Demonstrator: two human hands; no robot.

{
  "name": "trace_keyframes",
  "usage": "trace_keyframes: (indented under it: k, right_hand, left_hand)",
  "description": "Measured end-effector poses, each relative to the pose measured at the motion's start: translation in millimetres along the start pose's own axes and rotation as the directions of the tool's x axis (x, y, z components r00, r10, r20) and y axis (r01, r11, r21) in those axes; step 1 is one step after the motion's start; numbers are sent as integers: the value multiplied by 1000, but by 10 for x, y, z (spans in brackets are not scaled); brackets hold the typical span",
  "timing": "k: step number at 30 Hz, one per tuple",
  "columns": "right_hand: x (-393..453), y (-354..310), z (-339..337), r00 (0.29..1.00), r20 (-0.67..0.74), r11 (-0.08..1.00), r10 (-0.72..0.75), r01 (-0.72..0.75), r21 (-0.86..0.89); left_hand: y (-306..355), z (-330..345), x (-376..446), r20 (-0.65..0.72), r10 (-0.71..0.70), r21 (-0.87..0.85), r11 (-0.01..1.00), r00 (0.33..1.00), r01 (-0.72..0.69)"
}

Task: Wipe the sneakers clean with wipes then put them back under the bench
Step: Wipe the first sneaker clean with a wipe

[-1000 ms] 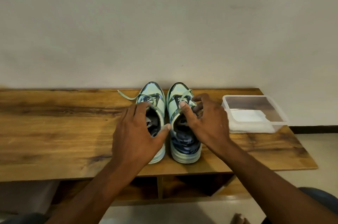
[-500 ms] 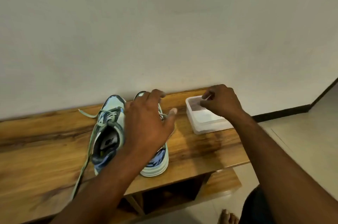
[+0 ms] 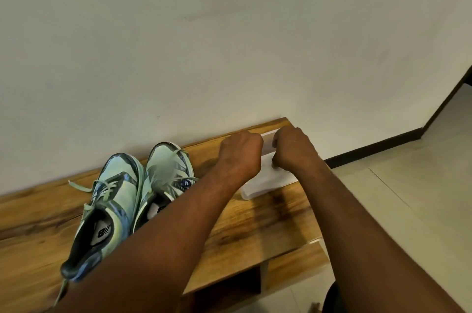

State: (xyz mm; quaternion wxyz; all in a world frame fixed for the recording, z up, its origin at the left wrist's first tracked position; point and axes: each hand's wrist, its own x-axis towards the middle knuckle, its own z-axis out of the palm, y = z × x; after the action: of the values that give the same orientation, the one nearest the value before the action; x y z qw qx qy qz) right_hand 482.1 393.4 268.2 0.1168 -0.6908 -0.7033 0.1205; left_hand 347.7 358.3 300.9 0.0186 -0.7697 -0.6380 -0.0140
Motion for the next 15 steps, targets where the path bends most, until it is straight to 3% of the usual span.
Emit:
trace_keyframes:
  k: [3,15]
  right_hand:
    - [15,-18,27,1000,22,1000,-1,2,-25]
    - [5,-39,26,996,-91,997,-13,7,-71]
  left_hand:
    - [34,55,30,13,15,75,997,1000,-16]
    - [6,94,3,-23,11,59,998,1000,-9]
